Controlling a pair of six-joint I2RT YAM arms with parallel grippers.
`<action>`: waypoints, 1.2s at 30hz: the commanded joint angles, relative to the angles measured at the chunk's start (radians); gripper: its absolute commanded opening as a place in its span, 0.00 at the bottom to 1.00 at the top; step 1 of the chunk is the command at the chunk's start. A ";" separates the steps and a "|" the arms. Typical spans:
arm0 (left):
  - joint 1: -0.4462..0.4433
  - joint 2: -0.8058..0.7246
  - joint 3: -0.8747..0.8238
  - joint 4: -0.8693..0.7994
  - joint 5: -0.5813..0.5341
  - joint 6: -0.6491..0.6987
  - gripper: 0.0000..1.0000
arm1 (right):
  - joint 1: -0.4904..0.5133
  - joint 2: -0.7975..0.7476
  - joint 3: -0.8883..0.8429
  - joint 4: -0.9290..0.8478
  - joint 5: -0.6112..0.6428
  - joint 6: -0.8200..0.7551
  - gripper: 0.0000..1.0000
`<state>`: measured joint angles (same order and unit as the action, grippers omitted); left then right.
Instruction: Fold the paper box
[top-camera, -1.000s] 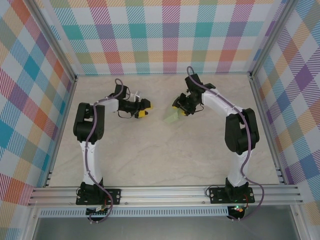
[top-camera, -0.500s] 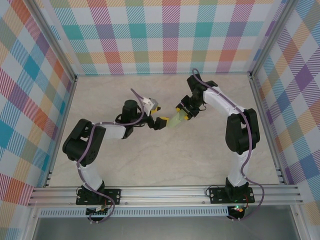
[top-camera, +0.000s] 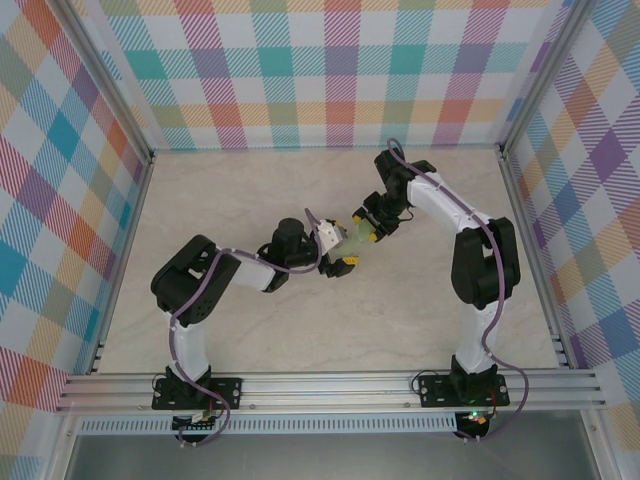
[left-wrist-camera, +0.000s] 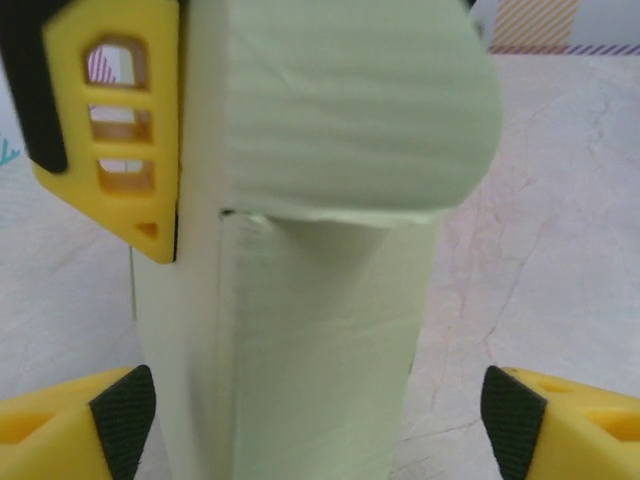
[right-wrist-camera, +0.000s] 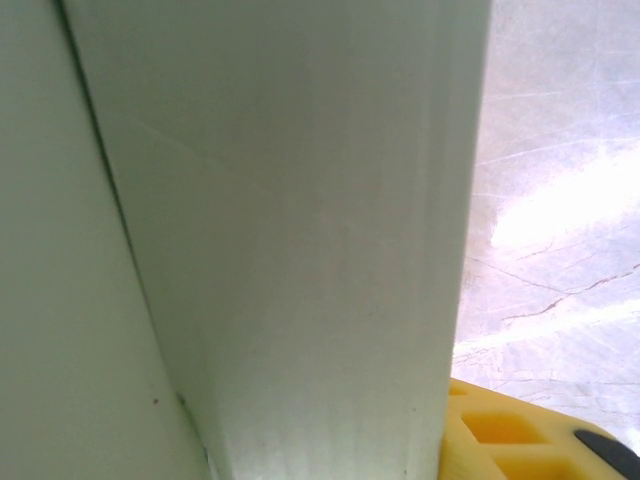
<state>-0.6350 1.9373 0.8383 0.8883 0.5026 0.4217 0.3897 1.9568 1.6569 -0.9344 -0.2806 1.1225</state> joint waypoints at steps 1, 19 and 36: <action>-0.030 0.038 0.035 0.073 -0.056 0.038 0.83 | 0.017 -0.044 -0.002 -0.026 -0.003 0.044 0.44; -0.029 0.078 0.024 0.160 -0.060 -0.043 0.47 | 0.017 -0.149 -0.080 -0.011 0.082 0.045 0.74; 0.105 -0.053 0.048 -0.230 0.162 0.070 0.48 | -0.226 -0.335 -0.137 0.052 0.303 -0.760 0.84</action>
<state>-0.5690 1.9507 0.8612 0.8150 0.5644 0.4202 0.1623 1.6203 1.5265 -0.9474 -0.0326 0.5926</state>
